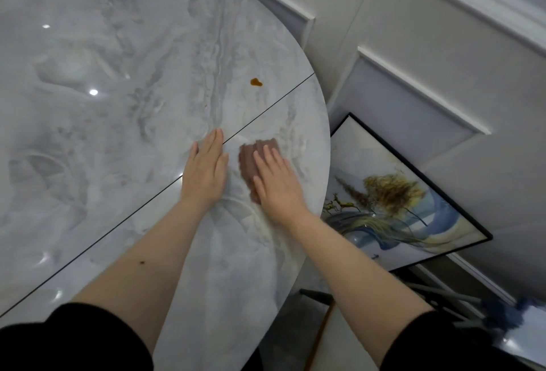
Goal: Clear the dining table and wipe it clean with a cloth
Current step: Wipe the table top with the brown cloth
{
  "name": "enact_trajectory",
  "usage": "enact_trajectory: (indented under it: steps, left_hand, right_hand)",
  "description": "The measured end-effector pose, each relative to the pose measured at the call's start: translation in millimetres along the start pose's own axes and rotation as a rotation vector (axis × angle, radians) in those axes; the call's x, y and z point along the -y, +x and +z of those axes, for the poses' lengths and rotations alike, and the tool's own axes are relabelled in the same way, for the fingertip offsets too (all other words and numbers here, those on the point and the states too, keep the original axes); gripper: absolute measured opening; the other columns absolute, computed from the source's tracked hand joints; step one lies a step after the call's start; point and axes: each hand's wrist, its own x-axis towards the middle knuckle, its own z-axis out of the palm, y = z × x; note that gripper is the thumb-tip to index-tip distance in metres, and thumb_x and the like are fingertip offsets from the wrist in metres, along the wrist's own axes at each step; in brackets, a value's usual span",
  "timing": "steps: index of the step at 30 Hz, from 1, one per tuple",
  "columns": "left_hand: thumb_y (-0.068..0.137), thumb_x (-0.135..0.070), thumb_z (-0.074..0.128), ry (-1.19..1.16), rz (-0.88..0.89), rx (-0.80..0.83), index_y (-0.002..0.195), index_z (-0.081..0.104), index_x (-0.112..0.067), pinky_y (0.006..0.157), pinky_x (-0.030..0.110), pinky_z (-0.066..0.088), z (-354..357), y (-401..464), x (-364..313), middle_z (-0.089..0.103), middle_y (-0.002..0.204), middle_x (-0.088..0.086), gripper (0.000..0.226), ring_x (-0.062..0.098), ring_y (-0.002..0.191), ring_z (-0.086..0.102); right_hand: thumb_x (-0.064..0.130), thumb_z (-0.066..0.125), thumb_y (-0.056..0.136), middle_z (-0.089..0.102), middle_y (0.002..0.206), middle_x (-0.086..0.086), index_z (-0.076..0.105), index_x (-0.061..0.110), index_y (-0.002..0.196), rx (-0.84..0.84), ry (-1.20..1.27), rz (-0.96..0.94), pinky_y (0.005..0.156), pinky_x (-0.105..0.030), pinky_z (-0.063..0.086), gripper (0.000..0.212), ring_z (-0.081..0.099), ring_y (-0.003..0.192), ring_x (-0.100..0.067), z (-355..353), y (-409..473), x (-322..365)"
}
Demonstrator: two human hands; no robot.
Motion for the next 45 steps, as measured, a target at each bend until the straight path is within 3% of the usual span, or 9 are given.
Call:
enact_trajectory:
  steps: [4,8,12,15,17,20,25,35,45]
  left_hand:
    - [0.102,-0.014,0.031,-0.256,-0.066,0.035,0.145,0.027,-0.004,0.116,0.025,0.0,-13,-4,-7,0.022,0.155,0.009,0.044,0.016,0.144,0.018]
    - [0.102,-0.014,0.031,-0.211,-0.075,0.041,0.146,0.027,-0.006,0.116,0.025,0.0,-23,-24,-8,0.021,0.155,0.005,0.044,0.013,0.144,0.017]
    - [0.102,-0.023,0.027,-0.096,-0.033,0.061,0.146,0.028,-0.005,0.117,0.029,0.001,-20,-36,0,0.025,0.154,0.006,0.047,0.014,0.144,0.017]
    - [0.094,-0.033,0.017,-0.001,-0.008,0.043,0.145,0.029,-0.005,0.117,0.033,0.002,-18,-36,3,0.027,0.154,0.006,0.059,0.015,0.144,0.02]
    - [0.093,-0.039,0.01,0.071,0.004,0.018,0.145,0.029,-0.005,0.117,0.035,0.004,-18,-35,8,0.028,0.153,0.007,0.065,0.016,0.144,0.021]
    - [0.09,-0.041,0.005,0.19,0.034,0.018,0.145,0.029,-0.005,0.117,0.038,0.006,-17,-34,13,0.029,0.153,0.008,0.07,0.019,0.144,0.022]
    - [0.092,-0.039,0.007,0.29,0.061,0.043,0.145,0.031,-0.005,0.118,0.039,0.007,-13,-34,12,0.031,0.152,0.007,0.067,0.019,0.144,0.023]
    - [0.095,-0.034,0.013,0.327,0.062,0.008,0.144,0.034,-0.006,0.118,0.034,0.007,-12,-34,11,0.031,0.153,0.004,0.06,0.014,0.143,0.022]
    - [0.095,-0.032,0.017,0.172,0.063,-0.036,0.137,0.044,0.0,0.117,0.033,0.014,-15,-35,10,0.042,0.145,0.012,0.059,0.02,0.138,0.035]
  right_hand:
    - [0.03,0.03,0.098,0.028,0.154,-0.004,0.034,0.017,0.145,-0.006,0.066,-0.227,0.117,-0.027,0.002,0.049,0.021,0.144,-0.018,11,-60,18]
    - [0.017,0.044,0.09,0.058,0.131,-0.011,0.06,0.009,0.124,0.01,0.298,-0.348,0.108,-0.033,0.034,0.039,0.05,0.124,-0.022,6,-81,15]
    - [0.017,0.042,0.098,0.068,0.113,-0.005,0.065,0.011,0.115,0.056,0.794,0.16,0.093,-0.017,0.045,0.029,0.063,0.105,-0.019,-27,-56,15]
    - [0.034,0.042,0.094,0.065,0.118,-0.001,0.064,0.021,0.115,0.024,0.964,0.508,0.098,-0.027,0.044,0.033,0.06,0.109,-0.017,-35,-34,-4]
    - [0.026,0.041,0.099,0.062,0.12,-0.003,0.06,0.014,0.119,-0.048,0.813,0.587,0.094,-0.025,0.04,0.03,0.056,0.111,-0.018,-39,-28,-13]
    - [0.026,0.037,0.1,0.049,0.139,-0.004,0.047,0.015,0.135,-0.262,0.342,0.41,0.109,-0.031,0.03,0.038,0.041,0.13,-0.02,-46,-40,-18]
    - [0.039,0.018,0.098,0.002,0.158,0.005,0.015,0.028,0.15,0.121,-0.041,-0.156,0.119,-0.03,-0.003,0.053,-0.004,0.146,-0.012,-21,-61,-14]
    - [0.026,0.028,0.102,0.007,0.16,-0.001,0.019,0.019,0.15,0.032,0.004,0.094,0.12,-0.034,0.002,0.05,0.005,0.147,-0.019,-8,65,-26]
    - [0.025,0.033,0.099,0.014,0.157,0.007,0.029,0.021,0.147,0.065,0.033,-0.218,0.117,-0.029,0.004,0.048,0.011,0.144,-0.009,1,-28,10]
